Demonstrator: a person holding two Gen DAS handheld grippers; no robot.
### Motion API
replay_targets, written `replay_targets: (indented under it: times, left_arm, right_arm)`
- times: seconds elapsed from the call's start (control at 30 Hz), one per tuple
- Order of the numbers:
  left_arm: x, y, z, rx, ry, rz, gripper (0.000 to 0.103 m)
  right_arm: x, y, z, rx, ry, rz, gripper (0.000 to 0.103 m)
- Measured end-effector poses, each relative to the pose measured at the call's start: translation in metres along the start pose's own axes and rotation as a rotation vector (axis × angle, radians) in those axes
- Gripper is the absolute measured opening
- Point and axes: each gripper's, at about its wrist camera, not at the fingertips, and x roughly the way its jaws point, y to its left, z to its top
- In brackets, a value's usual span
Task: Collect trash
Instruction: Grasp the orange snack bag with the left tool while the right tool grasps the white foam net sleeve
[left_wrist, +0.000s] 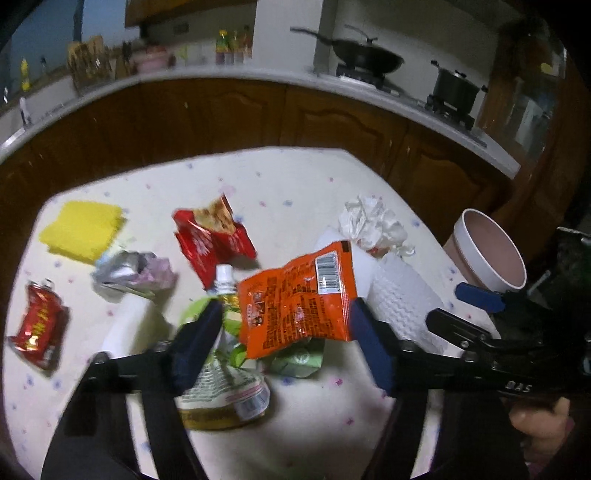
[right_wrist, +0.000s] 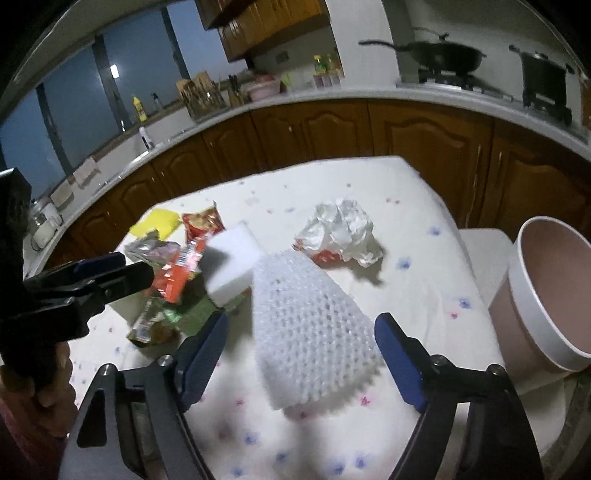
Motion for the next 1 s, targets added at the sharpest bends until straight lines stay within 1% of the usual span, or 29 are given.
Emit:
replay_targets:
  times: [0.03, 0.07, 0.1, 0.13, 0.17, 0.2, 0.23, 0.27, 0.3, 0.53, 0.57, 0.63, 0.67, 0.7, 0.73, 0.77, 0.8, 0.87, 0.9, 1.0]
  left_arm:
    - [0.006, 0.001, 0.000, -0.005, 0.018, -0.016, 0.047]
    - [0.010, 0.002, 0.001, -0.007, 0.031, -0.028, 0.041]
    - [0.015, 0.003, 0.000, -0.009, 0.045, -0.044, 0.026]
    - [0.017, 0.004, 0.000, -0.007, 0.049, -0.060, 0.014]
    - [0.017, 0.003, 0.000, -0.004, 0.050, -0.072, 0.009]
    - [0.016, 0.001, -0.001, 0.005, 0.048, -0.082, 0.002]
    - [0.015, 0.000, -0.001, 0.013, 0.044, -0.082, 0.001]
    - [0.012, -0.002, -0.002, 0.021, 0.036, -0.084, 0.001]
    - [0.011, -0.002, -0.002, 0.025, 0.030, -0.087, 0.001]
    - [-0.001, 0.006, -0.004, 0.021, -0.004, -0.100, 0.000]
    - [-0.002, 0.008, -0.004, 0.016, -0.005, -0.105, 0.000]
    - [-0.007, 0.015, -0.005, -0.004, -0.011, -0.107, 0.001]
    - [-0.010, 0.018, -0.006, -0.013, -0.013, -0.104, 0.001]
    - [-0.012, 0.020, -0.006, -0.020, -0.015, -0.101, 0.005]
    - [-0.013, 0.021, -0.007, -0.026, -0.014, -0.096, 0.026]
    - [-0.013, 0.023, -0.007, -0.029, -0.015, -0.089, 0.040]
    - [-0.014, 0.024, -0.007, -0.026, -0.027, -0.077, 0.056]
    - [-0.009, 0.024, -0.004, -0.003, -0.034, -0.032, 0.056]
    - [-0.007, 0.024, -0.002, 0.001, -0.032, -0.026, 0.056]
    - [0.005, 0.024, 0.008, 0.021, -0.015, 0.017, 0.058]
  right_arm:
    - [0.006, -0.003, 0.000, 0.005, 0.017, 0.002, 0.078]
    - [0.011, -0.005, 0.001, 0.011, 0.030, 0.007, 0.073]
    - [0.014, -0.004, -0.001, 0.015, 0.039, 0.012, 0.067]
    - [0.019, -0.007, -0.001, 0.024, 0.055, 0.017, 0.063]
    - [0.022, -0.008, -0.002, 0.032, 0.069, 0.017, 0.053]
    - [0.026, -0.010, -0.003, 0.042, 0.081, 0.022, 0.037]
    - [0.028, -0.012, -0.004, 0.050, 0.091, 0.025, 0.027]
    - [0.030, -0.014, -0.006, 0.061, 0.101, 0.026, 0.007]
    - [0.031, -0.016, -0.007, 0.067, 0.103, 0.024, 0.000]
    - [0.006, -0.014, -0.009, 0.049, 0.029, 0.034, 0.000]
    - [0.003, -0.013, -0.009, 0.045, 0.021, 0.023, 0.000]
    - [-0.006, -0.015, -0.009, 0.055, 0.008, 0.017, 0.007]
    - [-0.006, -0.015, -0.008, 0.066, 0.009, 0.005, 0.022]
    - [-0.008, -0.016, -0.009, 0.074, 0.008, -0.002, 0.053]
    - [-0.012, -0.019, -0.011, 0.083, -0.003, -0.004, 0.066]
    - [-0.014, -0.020, -0.013, 0.087, -0.016, -0.008, 0.083]
    - [-0.015, -0.021, -0.014, 0.085, -0.026, -0.014, 0.084]
    - [-0.011, -0.022, -0.014, 0.074, -0.016, -0.035, 0.084]
    - [-0.009, -0.022, -0.013, 0.073, -0.010, -0.037, 0.084]
    - [0.000, -0.022, -0.010, 0.078, 0.010, -0.021, 0.084]
